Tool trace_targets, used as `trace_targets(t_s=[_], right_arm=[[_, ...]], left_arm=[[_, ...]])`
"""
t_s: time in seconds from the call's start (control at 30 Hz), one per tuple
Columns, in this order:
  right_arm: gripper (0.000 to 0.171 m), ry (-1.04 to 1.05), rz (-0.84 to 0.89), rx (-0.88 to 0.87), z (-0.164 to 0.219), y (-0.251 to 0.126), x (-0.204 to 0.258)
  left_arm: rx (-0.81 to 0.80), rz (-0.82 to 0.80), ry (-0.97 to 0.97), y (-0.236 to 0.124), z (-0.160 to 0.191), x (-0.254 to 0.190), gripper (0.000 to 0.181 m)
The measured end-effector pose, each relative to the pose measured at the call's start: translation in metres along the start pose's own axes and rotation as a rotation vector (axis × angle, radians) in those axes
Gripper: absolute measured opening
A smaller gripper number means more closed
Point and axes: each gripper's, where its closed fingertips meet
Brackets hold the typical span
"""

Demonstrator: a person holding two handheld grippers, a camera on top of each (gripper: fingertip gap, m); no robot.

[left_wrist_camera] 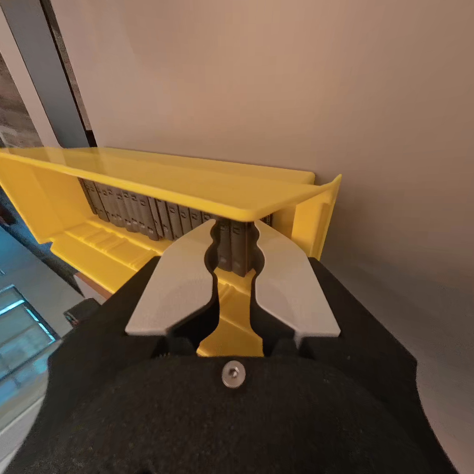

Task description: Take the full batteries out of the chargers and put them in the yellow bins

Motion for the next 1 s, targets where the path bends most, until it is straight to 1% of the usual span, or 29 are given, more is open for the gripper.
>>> trace_targets(t_s=[0.1, 0.17, 0.23, 0.4, 0.47, 0.73, 1.0], right_arm=[[0.013, 0.004, 0.001, -0.001, 0.000, 0.000, 0.000], [0.013, 0.005, 0.001, 0.001, 0.000, 0.000, 0.000], [0.013, 0.003, 0.004, -0.002, 0.000, 0.000, -0.001], [0.013, 0.005, 0.007, -0.010, -0.002, -0.001, -0.001], [0.013, 0.005, 0.004, -0.009, -0.002, -0.001, -0.001], [0.013, 0.003, 0.007, -0.014, -0.004, -0.002, -0.001], [0.013, 0.003, 0.002, -0.012, -0.003, -0.001, 0.000]], left_arm=[[-0.006, -0.002, -0.033, 0.000, 0.001, -0.001, 0.019], [0.034, -0.009, -0.041, 0.000, 0.002, -0.001, 0.019], [0.076, -0.008, -0.002, -0.001, 0.002, -0.002, 0.013], [0.051, -0.029, -0.005, -0.004, 0.002, -0.003, 0.008], [0.043, -0.031, -0.007, -0.007, 0.001, -0.004, 0.000], [0.048, -0.047, -0.003, -0.009, 0.001, -0.005, 0.000], [0.044, -0.092, -0.006, -0.025, 0.000, 0.002, 0.000]])
Point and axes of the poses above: each gripper's, where its closed fingertips meet, y out along the fingers, z out of its underside, x = y × z across the jaws, and after that the axes turned 14 degrees about -x, right-handed
